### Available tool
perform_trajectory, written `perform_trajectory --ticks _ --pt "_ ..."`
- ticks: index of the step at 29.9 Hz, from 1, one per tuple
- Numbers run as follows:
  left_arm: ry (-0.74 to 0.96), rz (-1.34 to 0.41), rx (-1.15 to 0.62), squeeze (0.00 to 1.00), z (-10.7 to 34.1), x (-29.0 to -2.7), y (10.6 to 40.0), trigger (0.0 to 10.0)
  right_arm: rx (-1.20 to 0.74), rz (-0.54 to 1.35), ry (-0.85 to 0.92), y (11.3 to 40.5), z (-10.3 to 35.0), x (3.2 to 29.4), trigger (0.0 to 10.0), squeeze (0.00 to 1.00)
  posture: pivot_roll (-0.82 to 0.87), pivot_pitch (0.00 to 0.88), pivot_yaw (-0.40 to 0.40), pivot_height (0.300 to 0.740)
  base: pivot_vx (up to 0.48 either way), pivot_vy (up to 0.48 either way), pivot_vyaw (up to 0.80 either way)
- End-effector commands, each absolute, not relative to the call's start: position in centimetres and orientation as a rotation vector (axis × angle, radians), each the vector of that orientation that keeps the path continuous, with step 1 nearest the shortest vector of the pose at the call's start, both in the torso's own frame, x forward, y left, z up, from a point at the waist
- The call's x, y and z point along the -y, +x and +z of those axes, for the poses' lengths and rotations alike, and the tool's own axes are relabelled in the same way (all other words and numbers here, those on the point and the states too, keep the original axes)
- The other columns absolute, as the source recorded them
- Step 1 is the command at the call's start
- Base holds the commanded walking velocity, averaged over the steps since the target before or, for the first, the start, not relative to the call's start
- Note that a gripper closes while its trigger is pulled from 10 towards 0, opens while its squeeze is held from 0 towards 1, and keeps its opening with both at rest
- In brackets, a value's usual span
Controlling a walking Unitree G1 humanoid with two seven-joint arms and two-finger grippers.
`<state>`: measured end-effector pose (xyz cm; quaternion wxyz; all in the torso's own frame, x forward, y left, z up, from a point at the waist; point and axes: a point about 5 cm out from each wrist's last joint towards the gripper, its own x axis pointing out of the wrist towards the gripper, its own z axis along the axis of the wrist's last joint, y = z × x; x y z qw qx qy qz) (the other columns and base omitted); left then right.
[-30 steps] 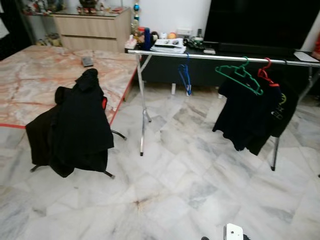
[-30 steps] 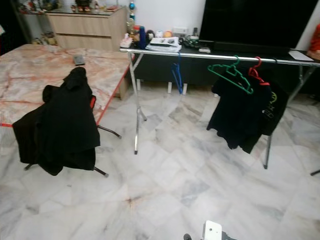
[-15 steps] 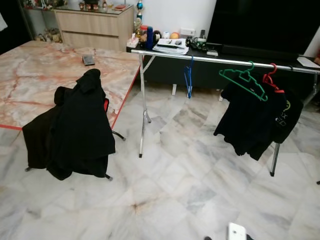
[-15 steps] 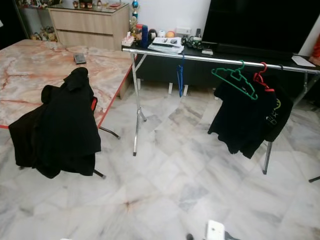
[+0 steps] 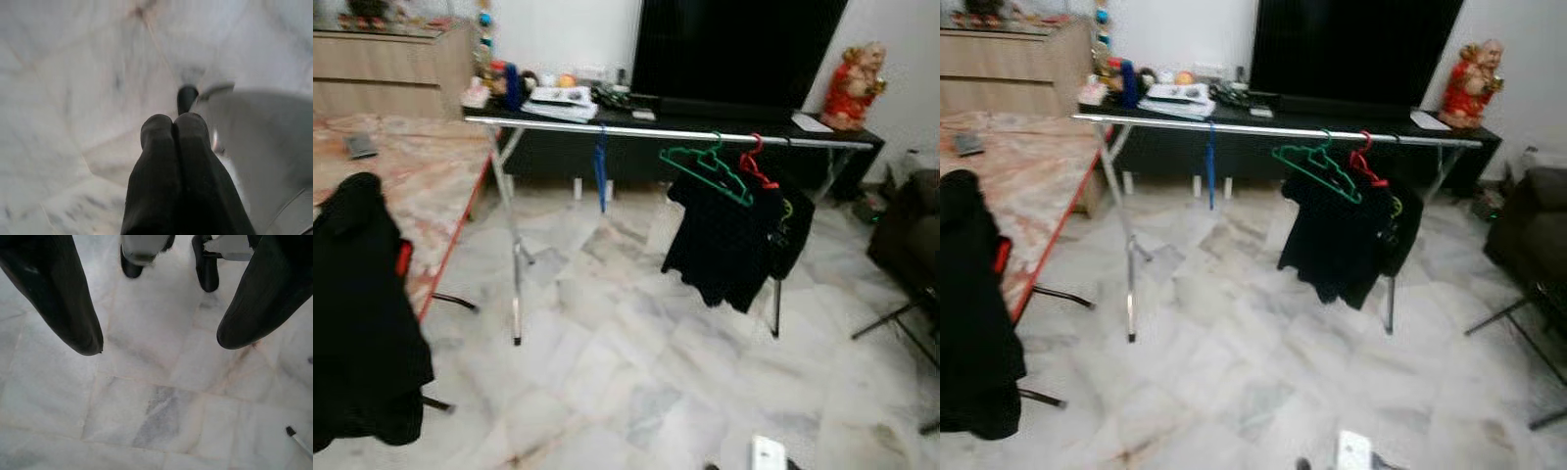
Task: Hang hanger
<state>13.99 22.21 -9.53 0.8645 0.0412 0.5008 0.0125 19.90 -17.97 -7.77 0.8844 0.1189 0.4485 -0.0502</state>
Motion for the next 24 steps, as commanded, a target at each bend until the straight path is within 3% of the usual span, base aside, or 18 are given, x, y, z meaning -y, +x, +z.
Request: perform_trajectory --ticks 1,3,10,21,22,24 --pt "0.077 0.010 -1.069 0.00 -9.8 -21.3 13.8 10.0 -0.936 -0.133 0.227 19.7 -7.7 19.2 10.0 0.00 0.02 0.000 -0.051 0.740 0.352 0.000 0.00" --pt "0.076 0.006 -1.070 0.00 -9.8 -21.0 13.9 10.0 -0.936 -0.130 0.224 19.7 -7.7 19.3 10.0 0.00 0.02 0.000 -0.052 0.740 0.356 0.000 0.00" --pt "0.100 0.035 -1.102 0.00 -9.6 -24.9 11.6 10.0 -0.936 -0.125 0.219 19.7 -7.7 19.3 10.0 0.00 0.01 0.000 -0.046 0.740 0.352 0.000 0.00" --pt "0.105 0.027 -1.092 0.00 -9.5 -24.5 12.4 10.0 -0.940 -0.113 0.204 19.6 -7.7 19.4 10.0 0.00 0.02 0.000 -0.048 0.740 0.352 0.000 0.00" --pt "0.101 0.019 -1.084 0.00 -9.5 -23.7 13.0 10.0 -0.942 -0.111 0.198 19.6 -7.7 19.4 10.0 0.00 0.02 0.000 -0.048 0.740 0.356 0.000 0.00" --pt "0.082 -0.017 -1.060 0.00 -9.7 -19.4 15.3 10.0 -0.935 -0.092 0.173 19.8 -7.6 19.6 10.0 0.00 0.01 0.000 -0.049 0.740 0.354 0.000 0.68"
